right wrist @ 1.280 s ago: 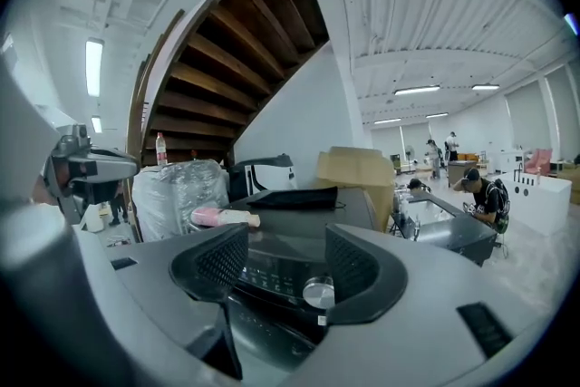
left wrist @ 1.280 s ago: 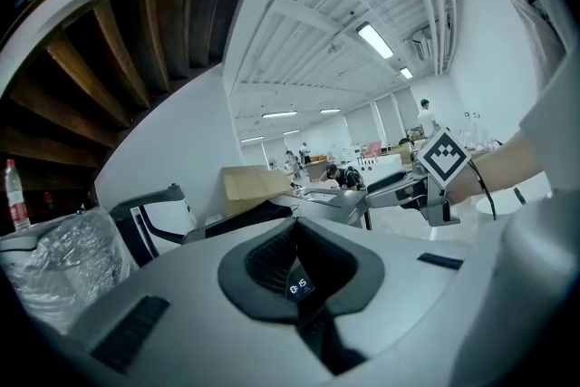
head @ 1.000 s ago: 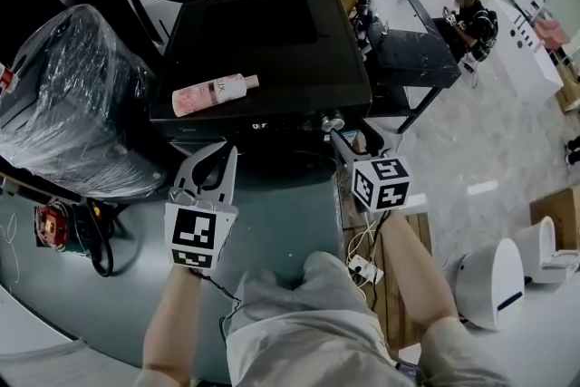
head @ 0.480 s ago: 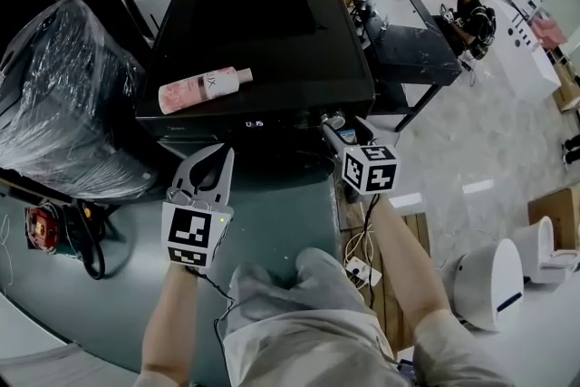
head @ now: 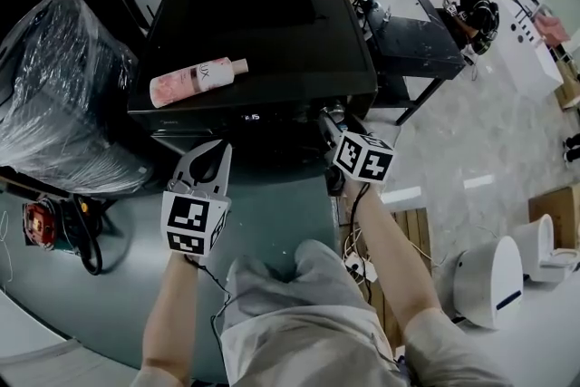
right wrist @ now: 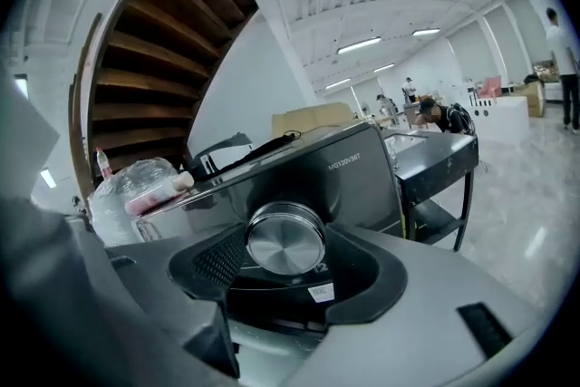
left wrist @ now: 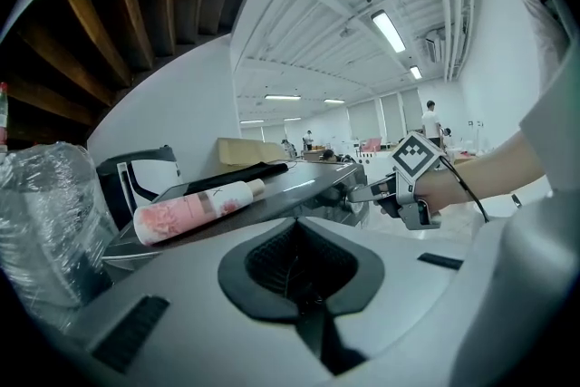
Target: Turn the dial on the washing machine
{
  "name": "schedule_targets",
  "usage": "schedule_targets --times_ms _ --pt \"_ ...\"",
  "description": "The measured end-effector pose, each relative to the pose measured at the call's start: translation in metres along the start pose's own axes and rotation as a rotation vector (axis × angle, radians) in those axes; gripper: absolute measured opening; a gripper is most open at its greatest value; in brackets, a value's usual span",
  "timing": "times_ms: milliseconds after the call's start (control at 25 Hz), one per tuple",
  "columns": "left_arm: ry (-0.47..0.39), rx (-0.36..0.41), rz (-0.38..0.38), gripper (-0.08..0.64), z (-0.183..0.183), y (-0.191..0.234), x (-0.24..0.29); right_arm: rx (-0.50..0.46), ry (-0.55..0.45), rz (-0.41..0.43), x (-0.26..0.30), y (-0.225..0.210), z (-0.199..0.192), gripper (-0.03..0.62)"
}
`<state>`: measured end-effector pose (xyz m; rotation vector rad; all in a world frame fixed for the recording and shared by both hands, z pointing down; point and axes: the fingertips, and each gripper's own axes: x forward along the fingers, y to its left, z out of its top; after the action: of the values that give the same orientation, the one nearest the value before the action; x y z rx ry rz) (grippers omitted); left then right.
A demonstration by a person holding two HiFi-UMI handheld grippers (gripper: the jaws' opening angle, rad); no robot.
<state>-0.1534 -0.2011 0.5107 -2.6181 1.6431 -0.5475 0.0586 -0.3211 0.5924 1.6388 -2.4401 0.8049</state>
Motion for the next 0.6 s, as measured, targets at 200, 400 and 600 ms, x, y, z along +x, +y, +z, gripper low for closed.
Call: schedule_targets --times_ms 200,400,600 --pt "0.026 -0.001 -0.011 0.02 -0.008 -0.003 0.003 -0.084 -0.004 -0.049 0.002 -0.001 -0.002 0.295" --pt "0.014 -0.022 -0.004 0.02 -0.003 -0.001 0.004 -0.41 0.009 -0.148 0.002 0.004 -0.002 0.295" --pt "0.017 -0.08 -0.025 0.02 -0.006 -0.001 0.003 -0.573 0.011 -0.196 0.001 0.013 -0.001 0.295"
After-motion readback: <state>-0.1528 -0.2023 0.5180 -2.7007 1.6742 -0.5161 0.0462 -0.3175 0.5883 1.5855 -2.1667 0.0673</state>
